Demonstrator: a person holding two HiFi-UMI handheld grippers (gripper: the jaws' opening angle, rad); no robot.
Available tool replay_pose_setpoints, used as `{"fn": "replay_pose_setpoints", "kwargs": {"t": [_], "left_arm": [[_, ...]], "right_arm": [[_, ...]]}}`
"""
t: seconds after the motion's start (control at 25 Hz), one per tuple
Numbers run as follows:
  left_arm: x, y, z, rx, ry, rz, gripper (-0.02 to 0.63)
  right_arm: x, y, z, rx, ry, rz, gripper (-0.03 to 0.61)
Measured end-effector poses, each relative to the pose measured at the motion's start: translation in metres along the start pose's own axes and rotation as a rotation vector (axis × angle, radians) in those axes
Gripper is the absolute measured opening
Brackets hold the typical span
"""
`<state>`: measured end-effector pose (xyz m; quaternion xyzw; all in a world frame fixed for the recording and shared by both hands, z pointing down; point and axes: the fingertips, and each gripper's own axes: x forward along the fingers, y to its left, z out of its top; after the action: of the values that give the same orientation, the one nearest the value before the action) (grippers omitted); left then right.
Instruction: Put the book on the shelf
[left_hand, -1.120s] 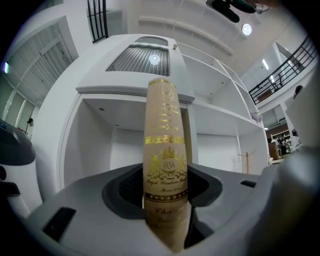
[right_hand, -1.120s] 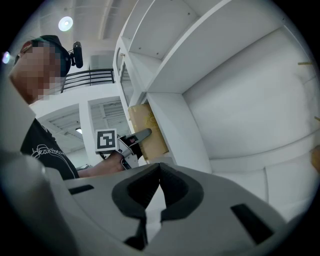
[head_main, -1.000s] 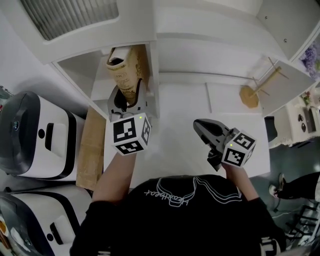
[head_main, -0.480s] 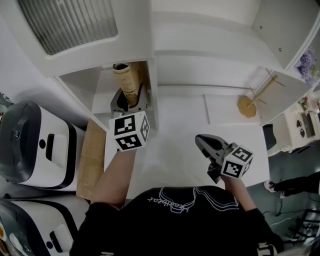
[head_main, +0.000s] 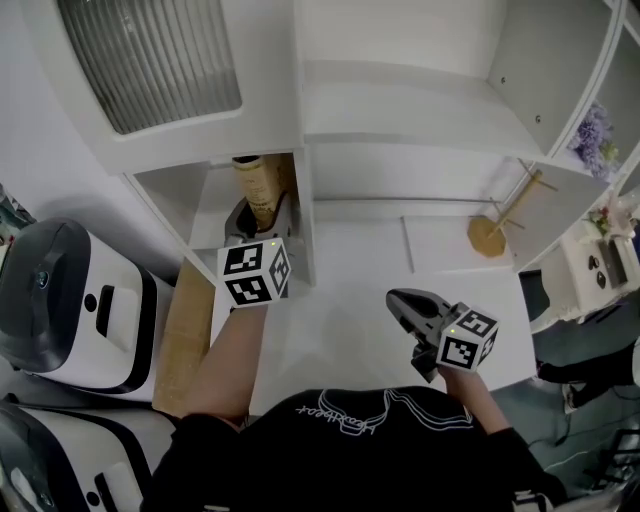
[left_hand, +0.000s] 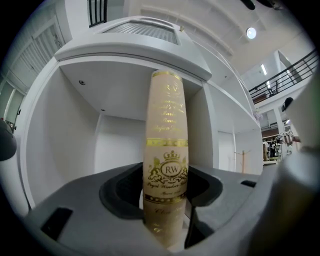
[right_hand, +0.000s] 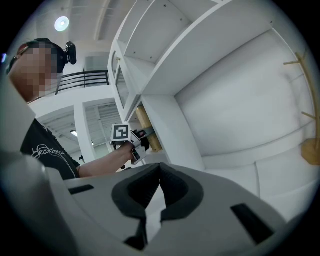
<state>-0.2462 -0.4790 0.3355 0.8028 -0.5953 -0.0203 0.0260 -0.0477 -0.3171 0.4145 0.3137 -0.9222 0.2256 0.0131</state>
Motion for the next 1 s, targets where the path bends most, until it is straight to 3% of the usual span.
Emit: {"fn": "replay_pose_setpoints", "kwargs": {"t": [0.36, 0.56, 0.72, 1.0], "left_arm": [[-0.032, -0.006, 0.006, -0.044, 0.013, -0.046, 0.232], [-0.070, -0.026, 0.001, -0.070, 0.095, -0.092, 0.230], [-0.109, -0.067, 0.002, -0.085, 0.127, -0.217, 0.229], [-0.175, -0.172, -0.020, -0.202, 0.202, -0.463, 0.223]], "right_arm": [[-0.022, 0.018, 0.008, -0.043, 0.002, 0.030, 0.006], [-0.039, 0.029, 0.012, -0.052, 0.010, 0.057, 0.006], [-0.052, 0.038, 0.014, -0.059, 0.005, 0.090, 0.006], [-0.076, 0.053, 0.010, -0.049, -0.025, 0.151, 0.006]]}}
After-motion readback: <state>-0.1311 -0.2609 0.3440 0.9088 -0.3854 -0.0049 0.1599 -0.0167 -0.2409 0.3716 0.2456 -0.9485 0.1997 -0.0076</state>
